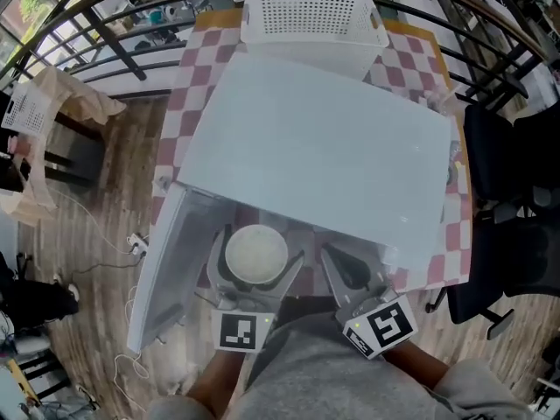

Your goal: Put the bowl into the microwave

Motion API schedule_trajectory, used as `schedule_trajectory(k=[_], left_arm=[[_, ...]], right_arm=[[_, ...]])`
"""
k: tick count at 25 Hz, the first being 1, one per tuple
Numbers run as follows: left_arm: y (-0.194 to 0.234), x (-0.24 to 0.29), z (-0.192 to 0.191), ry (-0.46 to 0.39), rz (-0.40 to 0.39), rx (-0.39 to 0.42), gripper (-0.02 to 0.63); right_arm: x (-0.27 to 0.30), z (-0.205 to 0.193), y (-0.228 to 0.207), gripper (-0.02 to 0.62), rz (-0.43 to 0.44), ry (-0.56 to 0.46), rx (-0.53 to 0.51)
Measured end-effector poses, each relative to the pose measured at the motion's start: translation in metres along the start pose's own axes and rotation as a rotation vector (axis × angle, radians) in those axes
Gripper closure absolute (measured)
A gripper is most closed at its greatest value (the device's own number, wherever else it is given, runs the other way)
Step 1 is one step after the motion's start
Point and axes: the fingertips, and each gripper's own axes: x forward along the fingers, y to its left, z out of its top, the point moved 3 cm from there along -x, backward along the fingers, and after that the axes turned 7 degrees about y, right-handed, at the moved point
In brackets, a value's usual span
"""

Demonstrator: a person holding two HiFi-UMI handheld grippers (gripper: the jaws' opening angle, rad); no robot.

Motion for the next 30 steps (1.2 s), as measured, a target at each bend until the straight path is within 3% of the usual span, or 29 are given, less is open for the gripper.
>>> schedule_trajectory(k=[10, 14, 24, 30], left_arm=[[0.002, 0.034, -0.014, 0.054, -0.086, 0.055, 0.063], [0.008, 0.048, -0.026, 0.075, -0.116, 0.043, 0.063], [0.012, 0.092, -0.053, 0.094, -0.157, 0.122, 0.063], [0.009, 0.116, -0.067, 0.117, -0.202, 0.161, 0.063]], right_arm=[[0.003, 0.009, -0.007, 0.598, -0.117, -0.042, 0.007], [0.003, 0.015, -0.009, 0.598, -0.191, -0.061, 0.006], [-0.003, 0.019, -0.014, 0.598, -0.306, -0.083, 0.077], [-0.006, 0.022, -0.014, 0.598, -0.367, -0.089, 0.063]])
